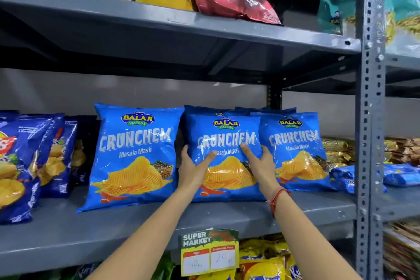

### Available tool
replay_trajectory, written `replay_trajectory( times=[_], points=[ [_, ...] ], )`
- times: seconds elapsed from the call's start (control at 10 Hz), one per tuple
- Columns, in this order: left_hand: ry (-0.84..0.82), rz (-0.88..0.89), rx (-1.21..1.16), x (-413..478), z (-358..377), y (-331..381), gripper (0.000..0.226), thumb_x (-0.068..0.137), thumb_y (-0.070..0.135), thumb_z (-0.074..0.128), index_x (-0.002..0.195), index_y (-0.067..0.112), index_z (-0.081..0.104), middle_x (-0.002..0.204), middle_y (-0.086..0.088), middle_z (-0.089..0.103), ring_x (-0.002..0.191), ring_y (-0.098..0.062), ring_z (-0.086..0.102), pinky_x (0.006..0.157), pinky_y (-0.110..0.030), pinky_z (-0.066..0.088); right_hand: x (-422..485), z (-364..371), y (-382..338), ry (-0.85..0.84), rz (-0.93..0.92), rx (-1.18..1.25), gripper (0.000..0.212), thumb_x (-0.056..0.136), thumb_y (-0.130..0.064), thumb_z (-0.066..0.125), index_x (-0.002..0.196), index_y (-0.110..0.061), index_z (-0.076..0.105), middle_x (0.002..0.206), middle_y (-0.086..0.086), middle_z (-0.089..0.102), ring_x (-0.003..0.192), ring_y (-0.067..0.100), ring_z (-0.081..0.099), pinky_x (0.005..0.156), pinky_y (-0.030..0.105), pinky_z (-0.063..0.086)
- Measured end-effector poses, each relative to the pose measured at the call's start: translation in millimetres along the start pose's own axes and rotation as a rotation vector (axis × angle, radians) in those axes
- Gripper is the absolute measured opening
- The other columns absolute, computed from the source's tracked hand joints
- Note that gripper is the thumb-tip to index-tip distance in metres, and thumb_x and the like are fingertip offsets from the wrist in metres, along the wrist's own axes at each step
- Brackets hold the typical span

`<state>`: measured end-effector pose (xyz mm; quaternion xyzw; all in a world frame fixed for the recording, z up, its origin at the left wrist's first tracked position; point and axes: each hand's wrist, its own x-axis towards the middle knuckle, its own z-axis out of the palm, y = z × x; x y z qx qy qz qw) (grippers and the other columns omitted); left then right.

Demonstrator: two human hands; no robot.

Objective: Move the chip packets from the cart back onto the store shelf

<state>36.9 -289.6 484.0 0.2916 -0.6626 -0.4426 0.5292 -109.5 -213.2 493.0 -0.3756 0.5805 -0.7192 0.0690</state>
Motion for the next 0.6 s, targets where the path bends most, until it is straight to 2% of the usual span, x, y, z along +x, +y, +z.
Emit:
replay_trajectory(
  times=[0.1, 0.2, 0.3, 0.4, 0.5, 0.6],
  points=[
    [0.063, 0.093, -0.036, 2, 2, -2, 0.087, 0.076, 0.039, 0.071, 0.144, 0.021, 0.020, 0.140, 0.000, 0.042, 0.122, -0.017, 0.043, 0.101, -0.034, 0.037, 6, 4, 0, -0.013, -0.089, 0.023, 0.058, 0.085, -0.037, 0.065, 0.133, -0.011, 0.045, 0.121, -0.005, 0.056, 0.110, 0.012, 0.053, 0.099, 0.027, 0.039],
    [0.044, 0.136, -0.008, 0, 4, -3, 0.087, 0.075, 0.036, 0.072, 0.144, 0.022, 0.019, 0.125, 0.008, 0.046, 0.109, -0.009, 0.046, 0.097, -0.031, 0.042, 15, 8, 12, -0.031, -0.119, 0.070, 0.053, 0.082, -0.040, 0.067, 0.125, -0.013, 0.052, 0.119, 0.003, 0.066, 0.108, 0.017, 0.063, 0.093, 0.036, 0.053],
    [0.051, 0.161, 0.082, 0, 5, -9, 0.093, 0.071, 0.047, 0.072, 0.143, 0.025, 0.017, 0.138, 0.000, 0.045, 0.123, -0.020, 0.046, 0.104, -0.041, 0.041, 18, 7, 19, -0.046, -0.125, 0.074, 0.037, 0.085, -0.033, 0.065, 0.116, -0.017, 0.052, 0.102, -0.010, 0.065, 0.096, 0.009, 0.063, 0.069, 0.008, 0.050],
    [0.084, 0.219, 0.196, -9, 6, -7, 0.090, 0.076, 0.043, 0.070, 0.144, 0.019, 0.017, 0.143, -0.006, 0.035, 0.131, -0.023, 0.036, 0.105, -0.036, 0.034, 10, 4, 17, -0.028, -0.113, 0.035, 0.052, 0.082, -0.041, 0.066, 0.124, -0.014, 0.050, 0.108, -0.007, 0.065, 0.090, 0.004, 0.062, 0.071, 0.013, 0.048],
    [0.167, 0.351, 0.310, -16, 3, -7, 0.084, 0.081, 0.040, 0.065, 0.145, 0.019, 0.015, 0.145, -0.008, 0.026, 0.136, -0.023, 0.027, 0.107, -0.037, 0.032, 5, -2, 10, 0.054, -0.167, -0.026, 0.059, 0.083, -0.042, 0.066, 0.130, -0.015, 0.044, 0.106, -0.005, 0.059, 0.085, 0.001, 0.056, 0.071, 0.012, 0.043],
    [0.198, 0.503, 0.454, -24, -4, -2, 0.076, 0.085, 0.037, 0.060, 0.145, 0.017, 0.017, 0.147, -0.007, 0.023, 0.135, -0.022, 0.028, 0.107, -0.035, 0.032, -2, -17, -9, 0.174, -0.266, 0.013, 0.051, 0.082, -0.040, 0.067, 0.124, -0.016, 0.049, 0.114, 0.007, 0.061, 0.101, 0.018, 0.058, 0.078, 0.021, 0.044]
  ],
)
